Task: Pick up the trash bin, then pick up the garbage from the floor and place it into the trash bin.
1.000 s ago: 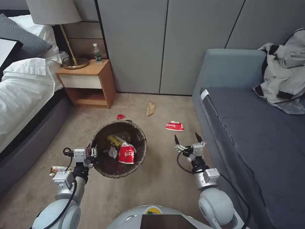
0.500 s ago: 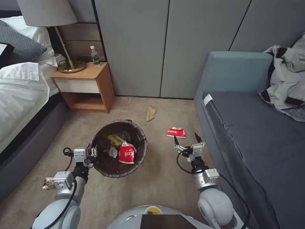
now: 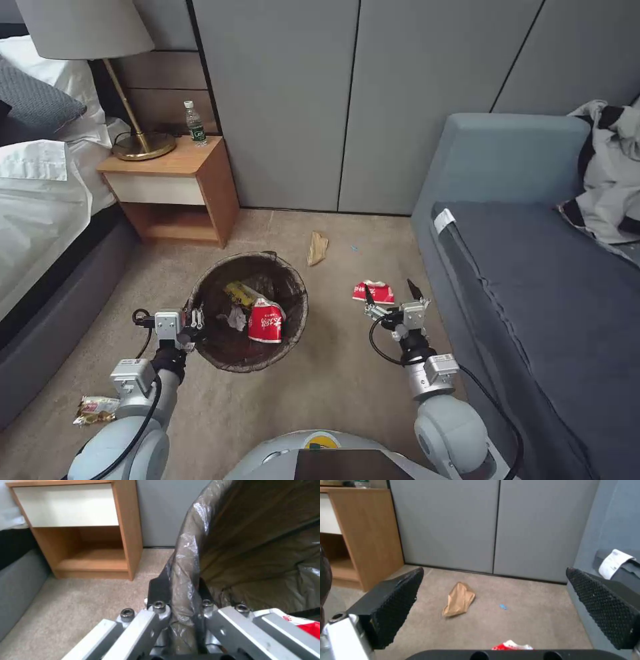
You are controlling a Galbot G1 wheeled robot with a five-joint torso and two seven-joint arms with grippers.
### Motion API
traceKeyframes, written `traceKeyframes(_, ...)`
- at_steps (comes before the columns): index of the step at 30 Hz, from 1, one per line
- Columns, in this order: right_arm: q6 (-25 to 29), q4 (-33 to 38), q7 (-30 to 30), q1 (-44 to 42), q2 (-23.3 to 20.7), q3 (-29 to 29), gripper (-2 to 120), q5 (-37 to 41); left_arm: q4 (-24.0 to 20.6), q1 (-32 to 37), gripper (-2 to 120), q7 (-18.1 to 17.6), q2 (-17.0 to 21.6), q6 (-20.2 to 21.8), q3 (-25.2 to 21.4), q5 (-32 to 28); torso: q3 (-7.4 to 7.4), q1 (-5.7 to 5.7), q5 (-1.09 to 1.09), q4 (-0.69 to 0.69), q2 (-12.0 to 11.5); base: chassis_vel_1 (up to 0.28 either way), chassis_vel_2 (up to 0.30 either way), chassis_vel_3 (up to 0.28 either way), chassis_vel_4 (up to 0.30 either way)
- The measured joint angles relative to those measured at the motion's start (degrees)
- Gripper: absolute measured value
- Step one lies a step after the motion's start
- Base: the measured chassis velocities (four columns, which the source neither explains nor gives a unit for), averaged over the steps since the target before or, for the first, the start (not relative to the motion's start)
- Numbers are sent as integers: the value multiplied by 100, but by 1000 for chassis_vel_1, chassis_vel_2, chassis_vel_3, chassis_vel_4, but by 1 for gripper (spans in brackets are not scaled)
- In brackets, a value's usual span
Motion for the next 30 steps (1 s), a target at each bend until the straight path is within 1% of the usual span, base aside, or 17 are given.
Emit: traceKeyframes(30,18,-22,5,-1,34,-62,100,-34,16,-13,0,-16,6,0,-19,-12,1,0,0,0,0,-108,101,111,-103)
